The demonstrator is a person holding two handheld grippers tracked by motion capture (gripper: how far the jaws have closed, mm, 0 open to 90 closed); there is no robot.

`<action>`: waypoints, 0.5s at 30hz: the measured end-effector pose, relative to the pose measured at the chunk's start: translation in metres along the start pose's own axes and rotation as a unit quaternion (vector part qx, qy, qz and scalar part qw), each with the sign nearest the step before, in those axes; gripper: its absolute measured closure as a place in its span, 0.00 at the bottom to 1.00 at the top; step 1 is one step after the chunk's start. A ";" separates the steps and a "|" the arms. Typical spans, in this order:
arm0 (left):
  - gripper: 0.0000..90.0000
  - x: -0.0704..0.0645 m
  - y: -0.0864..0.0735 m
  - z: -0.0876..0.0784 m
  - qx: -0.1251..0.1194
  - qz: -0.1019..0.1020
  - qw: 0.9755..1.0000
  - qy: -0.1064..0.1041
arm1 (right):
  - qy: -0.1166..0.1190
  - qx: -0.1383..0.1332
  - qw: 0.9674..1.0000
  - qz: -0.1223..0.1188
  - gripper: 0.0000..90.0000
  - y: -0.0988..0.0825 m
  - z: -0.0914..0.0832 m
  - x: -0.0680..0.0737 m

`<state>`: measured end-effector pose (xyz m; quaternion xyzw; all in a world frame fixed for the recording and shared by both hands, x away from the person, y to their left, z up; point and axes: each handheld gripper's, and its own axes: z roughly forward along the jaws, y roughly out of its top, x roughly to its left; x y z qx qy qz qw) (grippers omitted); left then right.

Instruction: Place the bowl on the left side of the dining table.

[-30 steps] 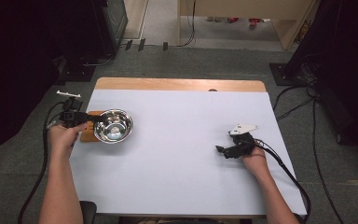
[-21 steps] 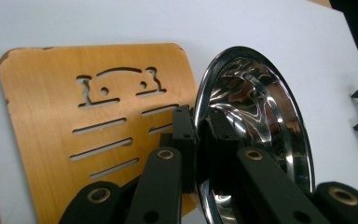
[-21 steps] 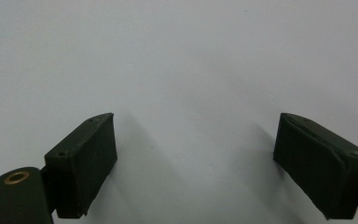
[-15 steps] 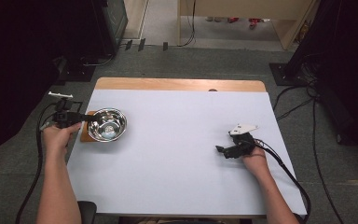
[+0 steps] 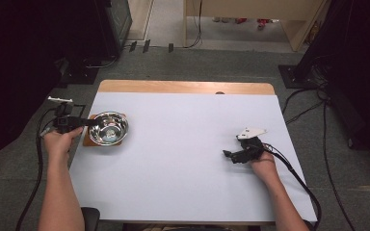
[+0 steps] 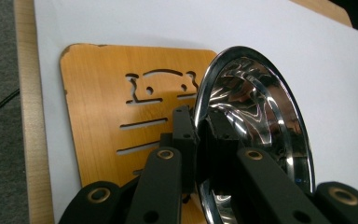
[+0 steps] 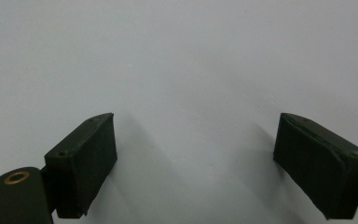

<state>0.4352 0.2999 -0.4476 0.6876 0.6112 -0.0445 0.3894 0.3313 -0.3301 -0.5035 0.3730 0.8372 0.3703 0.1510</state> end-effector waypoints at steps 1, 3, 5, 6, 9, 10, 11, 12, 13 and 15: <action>0.95 0.001 0.000 0.000 0.000 -0.001 1.000 -0.001 | 0.000 0.000 1.000 0.000 0.14 0.000 0.000 0.000; 0.95 0.002 0.000 0.000 -0.003 -0.003 1.000 0.000 | 0.000 0.000 1.000 0.000 0.14 0.000 0.000 0.000; 0.95 0.003 0.000 0.000 -0.009 -0.006 1.000 0.003 | 0.000 0.000 1.000 0.000 0.14 0.000 0.000 0.000; 0.95 0.003 0.000 0.000 -0.009 -0.006 1.000 0.003 | 0.000 0.000 1.000 0.000 0.14 0.000 0.000 0.000; 0.94 0.005 0.000 0.000 -0.011 -0.009 1.000 0.002 | 0.000 0.000 1.000 0.000 0.14 0.000 0.000 0.000; 0.94 0.006 -0.001 0.001 -0.012 -0.012 1.000 0.001 | 0.000 0.000 1.000 0.000 0.14 0.000 0.000 0.000; 0.94 0.006 -0.001 0.001 -0.012 -0.012 1.000 0.001 | 0.000 0.000 1.000 0.000 0.14 0.000 0.000 0.000; 0.94 0.007 -0.001 0.001 -0.012 -0.009 1.000 0.004 | 0.000 0.000 1.000 0.000 0.14 0.000 0.000 0.000; 0.94 0.008 -0.002 0.001 -0.011 -0.007 1.000 0.007 | 0.000 0.000 1.000 0.000 0.14 0.000 0.000 0.000; 0.93 0.008 -0.002 0.002 -0.013 -0.008 1.000 0.008 | 0.000 0.000 1.000 0.000 0.14 0.000 0.000 0.000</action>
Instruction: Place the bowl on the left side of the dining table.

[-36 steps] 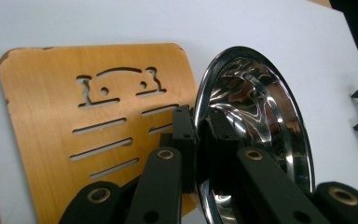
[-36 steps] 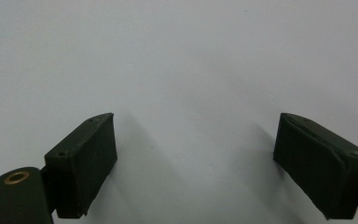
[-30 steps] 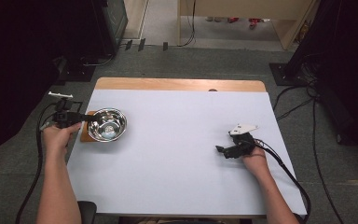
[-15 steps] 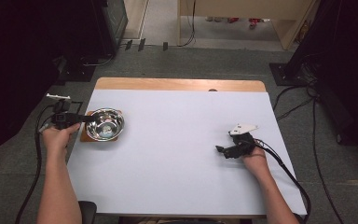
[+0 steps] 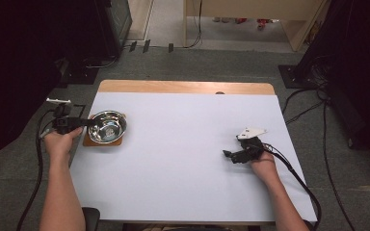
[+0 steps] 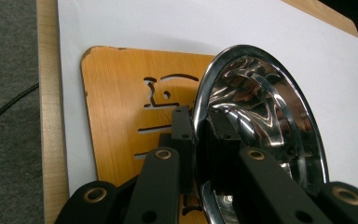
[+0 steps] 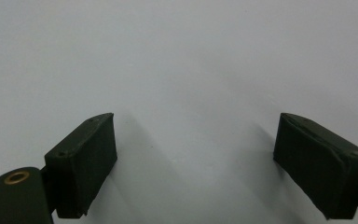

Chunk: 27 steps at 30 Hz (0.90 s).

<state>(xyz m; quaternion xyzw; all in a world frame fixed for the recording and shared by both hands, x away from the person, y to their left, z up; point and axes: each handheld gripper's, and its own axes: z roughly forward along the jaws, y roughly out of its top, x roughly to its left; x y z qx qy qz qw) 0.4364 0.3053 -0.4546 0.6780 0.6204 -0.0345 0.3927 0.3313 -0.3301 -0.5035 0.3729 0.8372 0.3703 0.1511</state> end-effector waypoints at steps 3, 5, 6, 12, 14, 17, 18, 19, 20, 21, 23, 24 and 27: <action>0.93 0.000 0.000 0.001 -0.001 0.006 1.000 0.004 | 0.000 0.000 1.000 0.000 0.14 0.000 0.000 0.000; 0.92 0.000 -0.001 0.000 -0.004 0.012 1.000 0.005 | 0.000 0.000 1.000 0.000 0.14 0.000 0.000 0.000; 0.91 0.000 -0.001 0.000 -0.004 0.013 1.000 0.004 | 0.000 0.000 1.000 0.000 0.14 0.000 0.000 0.000; 0.78 -0.001 -0.001 0.000 -0.002 0.028 1.000 0.006 | 0.000 0.000 1.000 0.000 0.14 0.000 0.000 0.000; 0.70 -0.003 0.000 -0.002 -0.014 0.039 0.999 0.005 | 0.000 0.000 1.000 0.000 0.14 0.000 0.000 0.000; 0.63 -0.005 -0.001 -0.003 -0.021 0.053 0.998 0.016 | 0.000 0.000 1.000 0.000 0.14 0.000 0.000 0.000; 0.63 -0.005 -0.001 -0.004 -0.020 0.055 0.998 0.016 | 0.000 0.000 1.000 0.000 0.14 0.000 0.000 0.000; 0.60 -0.006 -0.001 -0.004 -0.019 0.055 0.998 0.017 | 0.000 0.000 1.000 0.000 0.14 0.000 0.000 0.000; 0.57 -0.006 -0.002 -0.005 -0.021 0.056 0.998 0.020 | 0.000 0.000 1.000 0.000 0.14 0.000 0.000 0.000; 0.57 -0.007 -0.002 -0.005 -0.021 0.056 0.998 0.024 | 0.000 0.000 1.000 0.000 0.14 0.000 0.000 0.000; 0.52 -0.008 -0.002 -0.006 -0.016 0.058 0.998 0.024 | 0.000 0.000 1.000 0.000 0.14 0.000 0.000 0.000; 0.50 -0.009 -0.002 -0.006 -0.012 0.061 0.998 0.025 | 0.000 0.000 1.000 0.000 0.14 0.000 0.000 0.000; 0.48 -0.011 -0.001 -0.009 -0.016 0.065 0.997 0.031 | 0.000 0.000 1.000 0.000 0.14 0.000 0.000 0.000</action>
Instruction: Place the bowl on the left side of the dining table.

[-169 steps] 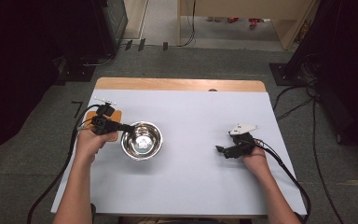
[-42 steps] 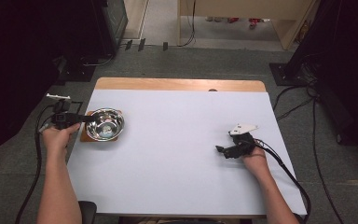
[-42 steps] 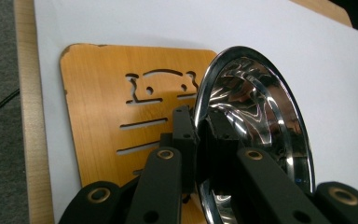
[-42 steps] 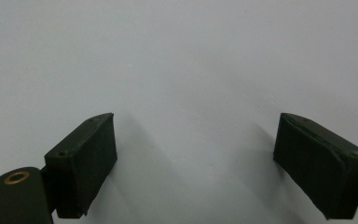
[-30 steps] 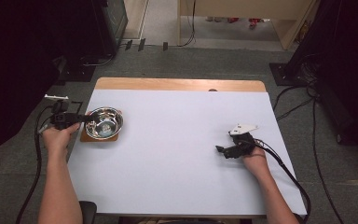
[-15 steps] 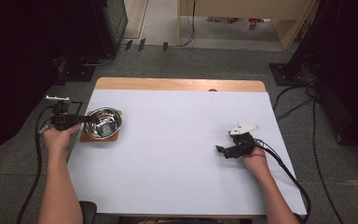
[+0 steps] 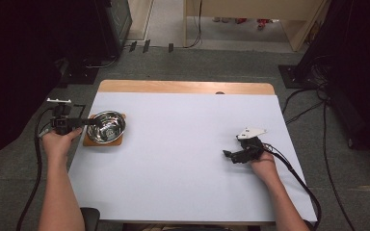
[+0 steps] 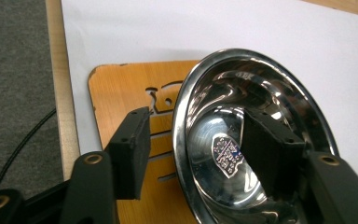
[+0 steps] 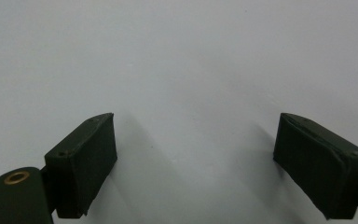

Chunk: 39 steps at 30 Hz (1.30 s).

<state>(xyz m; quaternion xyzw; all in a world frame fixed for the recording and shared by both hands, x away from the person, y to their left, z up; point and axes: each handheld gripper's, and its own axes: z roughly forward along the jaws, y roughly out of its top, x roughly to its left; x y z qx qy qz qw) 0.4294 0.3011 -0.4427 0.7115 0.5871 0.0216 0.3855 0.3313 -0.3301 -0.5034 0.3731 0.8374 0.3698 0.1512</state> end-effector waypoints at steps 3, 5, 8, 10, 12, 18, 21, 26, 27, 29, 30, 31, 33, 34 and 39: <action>0.45 -0.003 0.001 -0.003 -0.008 0.001 1.000 0.003 | 0.000 0.000 1.000 0.000 0.14 0.000 0.000 0.000; 0.45 -0.004 0.002 -0.003 -0.002 0.006 1.000 -0.006 | 0.000 0.000 1.000 0.000 0.14 0.000 0.000 0.000; 0.41 -0.006 0.001 -0.005 -0.003 0.015 1.000 0.005 | 0.000 0.000 1.000 0.000 0.14 0.000 0.000 0.000; 0.41 -0.007 0.001 -0.007 -0.004 0.016 1.000 0.006 | 0.000 0.000 1.000 0.000 0.14 0.000 0.000 0.000; 0.39 -0.010 0.002 -0.010 -0.002 0.022 1.000 0.013 | 0.000 0.001 1.000 0.000 0.14 0.000 0.000 0.000; 0.38 -0.018 0.001 -0.020 -0.013 0.032 0.999 0.015 | 0.000 0.000 1.000 -0.001 0.14 0.000 0.000 0.000; 0.38 -0.023 0.001 -0.024 -0.014 0.038 0.999 0.019 | 0.000 0.000 1.000 -0.001 0.14 0.000 0.000 0.000; 0.36 -0.034 0.004 -0.030 -0.025 0.037 0.999 0.024 | 0.000 0.000 1.000 -0.001 0.14 0.000 0.000 0.000; 0.36 -0.036 0.004 -0.032 -0.025 0.039 0.999 0.022 | 0.000 0.000 1.000 -0.001 0.14 0.000 0.000 0.000; 0.36 -0.041 0.004 -0.032 -0.022 0.044 0.999 0.019 | 0.000 0.000 1.000 -0.001 0.14 0.000 0.000 0.000; 0.36 -0.043 0.004 -0.032 -0.022 0.046 0.999 0.019 | 0.000 0.000 1.000 -0.001 0.14 0.000 0.000 0.000; 0.36 -0.046 0.005 -0.032 -0.019 0.049 0.998 0.018 | 0.000 0.000 1.000 0.000 0.14 0.000 0.000 0.000; 0.36 -0.050 0.005 -0.031 -0.013 0.057 0.998 0.018 | 0.000 0.000 1.000 0.000 0.14 0.000 0.000 0.000; 0.36 -0.052 0.005 -0.030 -0.014 0.058 0.998 0.018 | 0.000 0.000 1.000 0.000 0.14 0.000 0.000 0.000; 0.36 -0.061 0.003 -0.029 -0.016 0.066 0.998 0.011 | 0.000 0.000 1.000 0.000 0.14 0.000 0.000 0.000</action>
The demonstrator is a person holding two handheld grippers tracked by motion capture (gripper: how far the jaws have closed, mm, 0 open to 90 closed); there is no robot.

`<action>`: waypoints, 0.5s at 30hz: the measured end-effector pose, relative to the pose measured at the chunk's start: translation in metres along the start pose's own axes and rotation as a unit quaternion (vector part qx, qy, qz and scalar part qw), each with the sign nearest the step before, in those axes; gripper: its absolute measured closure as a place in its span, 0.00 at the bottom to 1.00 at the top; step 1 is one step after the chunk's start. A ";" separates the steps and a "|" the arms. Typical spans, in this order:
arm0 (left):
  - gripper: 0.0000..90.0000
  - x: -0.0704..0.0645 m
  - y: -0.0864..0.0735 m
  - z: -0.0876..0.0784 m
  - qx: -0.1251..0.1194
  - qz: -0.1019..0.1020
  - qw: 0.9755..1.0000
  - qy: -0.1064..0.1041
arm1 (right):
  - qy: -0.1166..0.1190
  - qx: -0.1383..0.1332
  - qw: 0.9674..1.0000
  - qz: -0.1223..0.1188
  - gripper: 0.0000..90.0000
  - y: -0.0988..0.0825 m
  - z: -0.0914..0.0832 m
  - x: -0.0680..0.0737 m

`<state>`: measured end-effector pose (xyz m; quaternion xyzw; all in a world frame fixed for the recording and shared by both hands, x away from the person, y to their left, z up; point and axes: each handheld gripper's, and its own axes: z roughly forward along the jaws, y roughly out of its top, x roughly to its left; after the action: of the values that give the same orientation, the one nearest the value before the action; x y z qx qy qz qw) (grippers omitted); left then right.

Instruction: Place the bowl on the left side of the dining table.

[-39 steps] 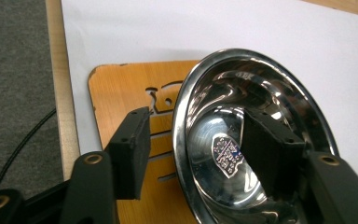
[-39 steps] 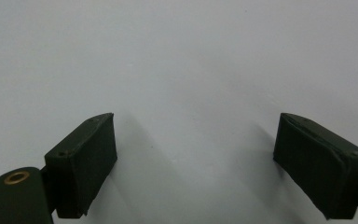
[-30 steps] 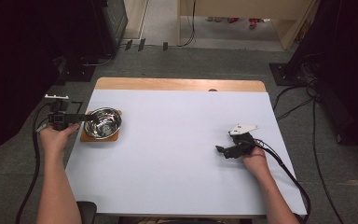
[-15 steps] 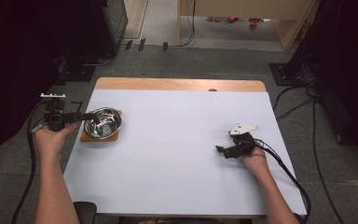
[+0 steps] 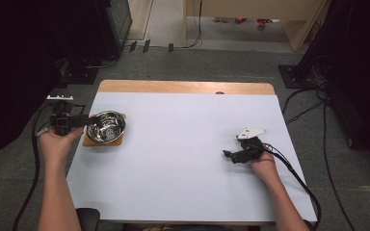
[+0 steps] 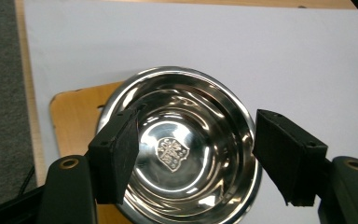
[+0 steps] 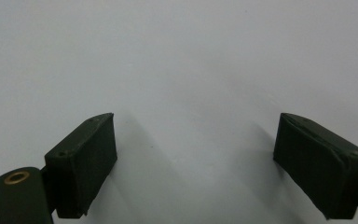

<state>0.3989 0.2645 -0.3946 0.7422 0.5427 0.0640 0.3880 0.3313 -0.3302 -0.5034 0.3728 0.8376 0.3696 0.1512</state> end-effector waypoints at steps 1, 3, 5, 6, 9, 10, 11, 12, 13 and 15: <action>0.36 -0.002 0.000 0.000 -0.001 0.001 1.000 -0.006 | 0.000 0.000 1.000 0.000 0.14 0.000 0.000 0.000; 0.36 -0.005 0.000 0.000 -0.001 0.003 1.000 -0.007 | 0.000 0.000 1.000 -0.001 0.14 0.000 0.000 0.000; 0.36 -0.007 0.000 0.001 -0.003 0.002 1.000 -0.014 | 0.000 0.000 1.000 -0.001 0.14 0.000 0.000 0.000; 0.36 -0.009 0.000 0.001 -0.004 0.002 1.000 -0.016 | 0.000 0.000 1.000 -0.001 0.14 0.000 0.000 0.000; 0.36 -0.015 0.000 0.001 -0.001 0.011 1.000 -0.016 | 0.000 0.000 1.000 -0.001 0.14 0.000 0.000 0.000; 0.36 -0.017 0.000 0.002 0.000 0.013 1.000 -0.016 | 0.000 0.000 1.000 -0.001 0.14 0.000 0.000 0.000; 0.36 -0.019 -0.001 0.003 0.001 0.016 1.000 -0.016 | 0.000 0.001 1.000 0.001 0.14 0.000 0.000 0.000; 0.36 -0.022 -0.001 0.003 0.002 0.019 1.000 -0.015 | 0.000 0.001 1.000 0.001 0.14 0.000 0.000 0.000; 0.36 -0.023 -0.001 0.004 0.003 0.021 1.000 -0.013 | 0.000 0.001 1.000 0.001 0.14 0.000 0.000 0.000; 0.36 -0.027 -0.003 0.004 -0.003 0.028 1.000 -0.013 | 0.000 0.001 1.000 0.001 0.14 0.000 0.000 0.000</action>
<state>0.3879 0.2401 -0.3904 0.7566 0.5165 0.0666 0.3955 0.3312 -0.3302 -0.5034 0.3737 0.8375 0.3690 0.1509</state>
